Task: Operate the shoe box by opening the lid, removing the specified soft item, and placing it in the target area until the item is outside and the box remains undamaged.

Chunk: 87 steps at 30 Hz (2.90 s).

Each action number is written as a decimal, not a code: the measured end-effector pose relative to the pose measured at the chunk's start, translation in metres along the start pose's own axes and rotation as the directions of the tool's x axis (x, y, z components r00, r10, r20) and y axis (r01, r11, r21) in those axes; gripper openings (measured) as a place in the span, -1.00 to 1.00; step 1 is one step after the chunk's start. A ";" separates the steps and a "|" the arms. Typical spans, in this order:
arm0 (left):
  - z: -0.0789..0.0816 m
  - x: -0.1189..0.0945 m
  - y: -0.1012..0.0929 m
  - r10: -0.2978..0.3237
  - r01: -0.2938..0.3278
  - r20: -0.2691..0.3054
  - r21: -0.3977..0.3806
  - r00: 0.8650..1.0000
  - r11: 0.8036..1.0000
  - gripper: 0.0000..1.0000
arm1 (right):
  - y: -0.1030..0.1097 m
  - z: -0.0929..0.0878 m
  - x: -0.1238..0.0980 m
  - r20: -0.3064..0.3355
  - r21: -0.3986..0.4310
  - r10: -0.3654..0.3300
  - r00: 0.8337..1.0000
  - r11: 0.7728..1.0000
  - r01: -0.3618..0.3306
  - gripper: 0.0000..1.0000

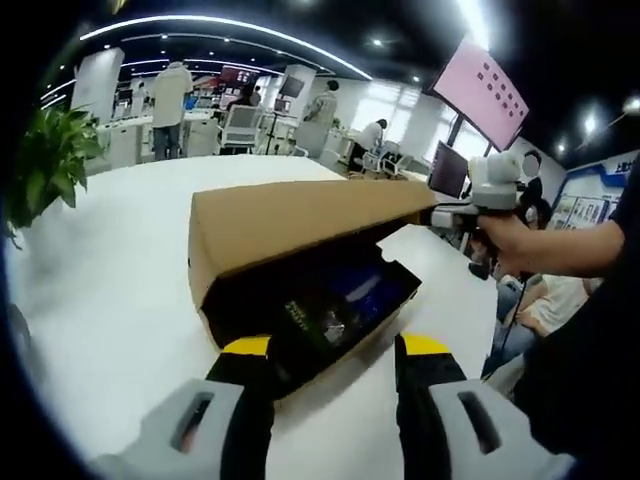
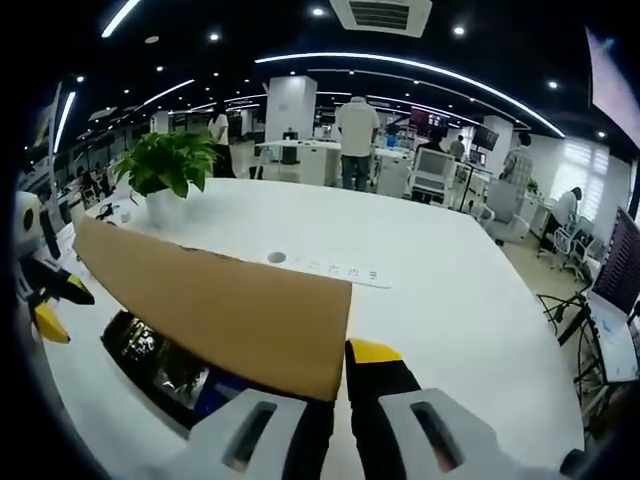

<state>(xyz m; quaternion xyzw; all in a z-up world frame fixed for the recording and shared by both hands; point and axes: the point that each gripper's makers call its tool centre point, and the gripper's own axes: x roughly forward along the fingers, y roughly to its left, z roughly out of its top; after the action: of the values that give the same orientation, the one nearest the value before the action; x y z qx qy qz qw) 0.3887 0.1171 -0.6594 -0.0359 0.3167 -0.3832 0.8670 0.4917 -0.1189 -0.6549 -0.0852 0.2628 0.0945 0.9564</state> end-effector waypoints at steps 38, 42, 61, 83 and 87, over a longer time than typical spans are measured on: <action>-0.055 0.038 0.023 0.002 0.205 -0.446 0.416 0.895 0.886 -0.54 | -0.008 0.051 0.003 0.074 -0.054 -0.015 0.997 0.998 0.019 -1.00; -0.062 0.042 0.022 0.013 0.244 -0.493 0.453 0.870 0.858 -0.63 | -0.009 0.052 0.004 0.062 -0.064 -0.005 0.998 0.998 0.009 -1.00; -0.092 0.049 0.024 0.069 0.375 -0.628 0.545 0.775 0.750 -0.77 | -0.008 0.051 0.007 0.038 -0.080 0.023 0.999 0.997 -0.020 -1.00; -0.113 0.058 0.028 0.133 0.452 -0.680 0.606 0.721 0.655 -0.75 | -0.008 0.052 0.005 0.084 -0.056 0.007 0.996 0.998 -0.002 -0.98; -0.116 0.063 0.029 0.153 0.451 -0.687 0.612 0.711 0.650 -0.77 | -0.007 0.052 0.006 0.085 -0.052 0.011 0.996 0.999 -0.007 -0.95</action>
<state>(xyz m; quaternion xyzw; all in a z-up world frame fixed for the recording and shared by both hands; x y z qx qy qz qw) 0.3724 0.1149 -0.7940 0.4375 0.4233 -0.5385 0.5826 0.5239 -0.1136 -0.6129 -0.1044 0.2197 0.1091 0.9638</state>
